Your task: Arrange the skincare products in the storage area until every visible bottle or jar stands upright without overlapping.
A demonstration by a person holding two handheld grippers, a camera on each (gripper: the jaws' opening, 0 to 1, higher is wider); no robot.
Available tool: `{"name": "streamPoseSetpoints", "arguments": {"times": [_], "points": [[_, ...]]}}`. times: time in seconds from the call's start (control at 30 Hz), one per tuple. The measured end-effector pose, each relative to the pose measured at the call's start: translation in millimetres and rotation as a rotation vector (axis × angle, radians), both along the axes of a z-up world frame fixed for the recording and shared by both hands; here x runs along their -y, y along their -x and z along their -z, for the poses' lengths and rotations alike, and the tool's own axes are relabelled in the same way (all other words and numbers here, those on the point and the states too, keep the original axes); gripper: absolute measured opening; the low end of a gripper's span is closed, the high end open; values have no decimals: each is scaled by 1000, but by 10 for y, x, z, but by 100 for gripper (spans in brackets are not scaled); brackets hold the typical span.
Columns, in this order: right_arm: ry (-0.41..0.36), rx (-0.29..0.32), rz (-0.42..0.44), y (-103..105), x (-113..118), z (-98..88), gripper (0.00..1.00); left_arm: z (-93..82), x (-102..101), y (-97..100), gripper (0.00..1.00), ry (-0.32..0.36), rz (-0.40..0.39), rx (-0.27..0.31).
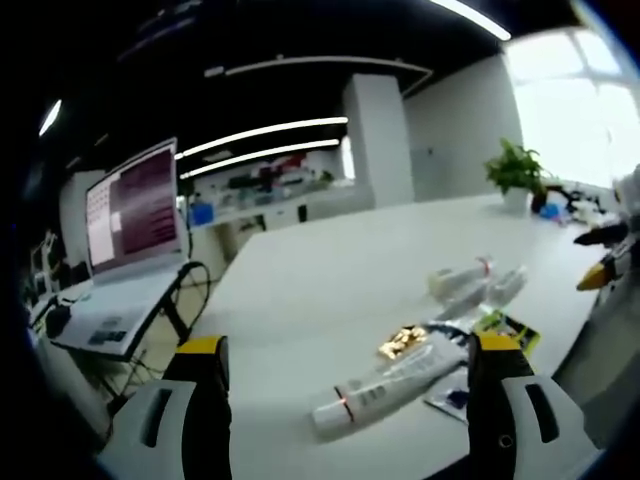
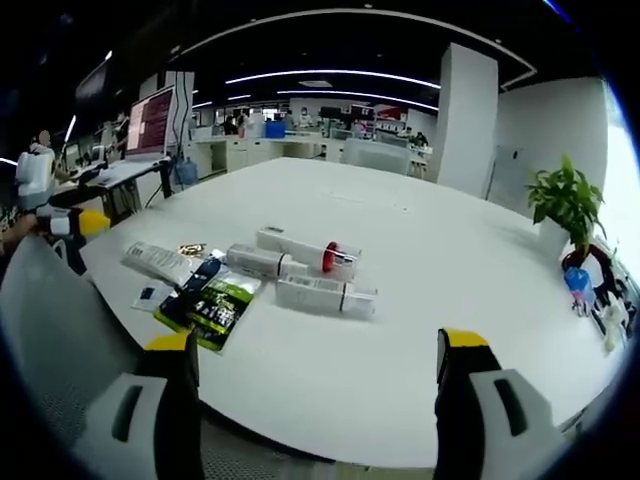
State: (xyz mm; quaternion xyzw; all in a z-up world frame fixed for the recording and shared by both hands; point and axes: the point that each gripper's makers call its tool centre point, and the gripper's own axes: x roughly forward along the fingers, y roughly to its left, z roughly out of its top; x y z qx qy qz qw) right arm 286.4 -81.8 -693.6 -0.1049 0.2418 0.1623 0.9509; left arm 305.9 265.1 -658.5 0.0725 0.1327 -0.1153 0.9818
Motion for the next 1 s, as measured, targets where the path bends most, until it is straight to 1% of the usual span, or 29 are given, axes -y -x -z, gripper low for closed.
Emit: {"name": "streamPoseSetpoints", "arguments": {"times": [0.23,0.33,0.37,0.43,0.5,0.57,0.67,0.93,1.0], "points": [[17,-9,-26,-14,-34,-36,99,2,-14,-4,97,6,-7,0],[-12,-14,-62,-18,-113,-53,99,14,-18,-5,97,0,-7,-6],[-7,-27,-63,-29,-116,-44,99,21,-26,-6,97,3,-11,-10],[10,-31,-73,-40,-122,-41,99,20,-36,-8,97,11,-16,-11],[9,-29,-89,-64,-147,-66,99,18,-39,-9,97,15,-18,-10],[6,-16,-122,-92,-211,-107,99,25,-37,-7,97,10,-15,-13],[35,-39,-155,-147,-258,-83,99,26,-25,-4,97,13,-11,-14],[49,-38,-197,-301,-326,-127,99,50,-30,0,97,4,-13,-26],[65,-38,-209,-345,-332,-132,99,56,-29,1,97,0,-13,-29]]}}
